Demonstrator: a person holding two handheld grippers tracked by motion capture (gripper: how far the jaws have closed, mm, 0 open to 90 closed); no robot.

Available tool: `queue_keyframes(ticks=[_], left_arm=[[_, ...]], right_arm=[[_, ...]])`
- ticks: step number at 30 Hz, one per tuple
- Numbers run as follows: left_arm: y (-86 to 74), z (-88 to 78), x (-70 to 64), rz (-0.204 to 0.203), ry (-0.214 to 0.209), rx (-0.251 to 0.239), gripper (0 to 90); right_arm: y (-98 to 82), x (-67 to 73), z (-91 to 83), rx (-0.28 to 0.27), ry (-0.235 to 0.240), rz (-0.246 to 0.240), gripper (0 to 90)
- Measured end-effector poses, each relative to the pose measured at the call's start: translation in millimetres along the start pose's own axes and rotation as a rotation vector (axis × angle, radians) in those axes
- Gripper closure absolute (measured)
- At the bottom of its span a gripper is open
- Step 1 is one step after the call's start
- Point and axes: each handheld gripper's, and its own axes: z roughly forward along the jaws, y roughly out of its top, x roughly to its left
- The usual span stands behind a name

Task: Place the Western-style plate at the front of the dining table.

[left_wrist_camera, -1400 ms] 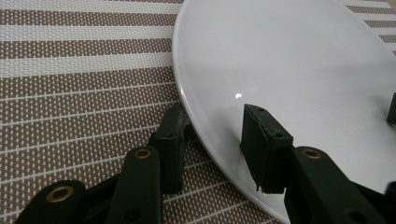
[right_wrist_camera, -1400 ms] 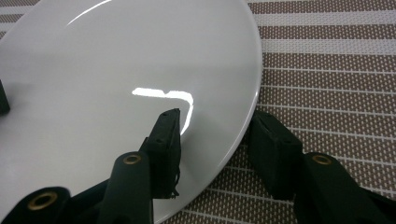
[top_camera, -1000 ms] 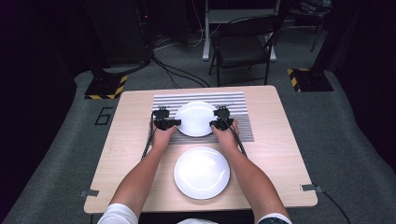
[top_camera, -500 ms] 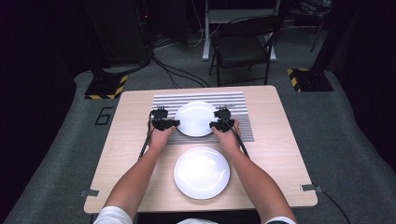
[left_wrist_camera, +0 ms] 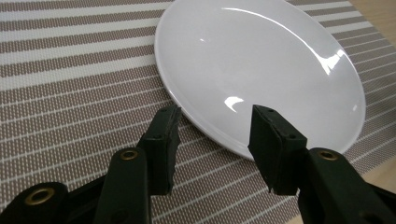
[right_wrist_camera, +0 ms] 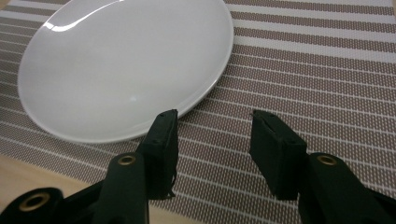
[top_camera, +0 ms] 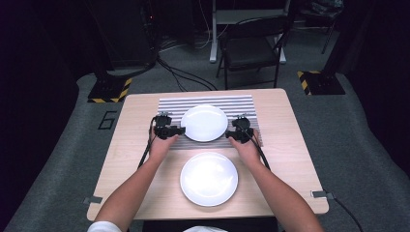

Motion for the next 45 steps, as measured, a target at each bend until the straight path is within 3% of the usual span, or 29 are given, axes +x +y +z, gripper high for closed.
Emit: queue_keyframes(ticks=[12,20,27,29,38,45], left_arm=[[-18.7,-19.7,8.7,-0.018,0.003,0.001,52.0],[-31.3,-36.8,8.2,-0.017,-0.008,-0.015,49.8],[-51.4,-53.8,7.0,-0.001,-0.023,-0.010,48.8],[-56.7,-56.7,6.4,-0.015,-0.035,-0.013,48.8],[-72.8,-68.5,0.8,0.023,-0.041,-0.006,47.9],[-83.2,-71.2,-3.1,0.063,-0.036,0.004,47.7]], right_arm=[[-24.5,-0.7,-27.5,-0.001,0.040,0.004,50.6],[-31.7,1.5,-38.1,-0.015,0.061,-0.032,49.5],[-49.6,5.3,-47.2,-0.014,0.060,-0.063,48.1],[-54.2,5.7,-49.4,-0.014,0.067,-0.064,48.1],[-71.4,5.1,-57.0,-0.001,0.083,-0.078,46.5],[-80.9,-0.4,-62.5,-0.011,0.093,-0.047,46.5]])
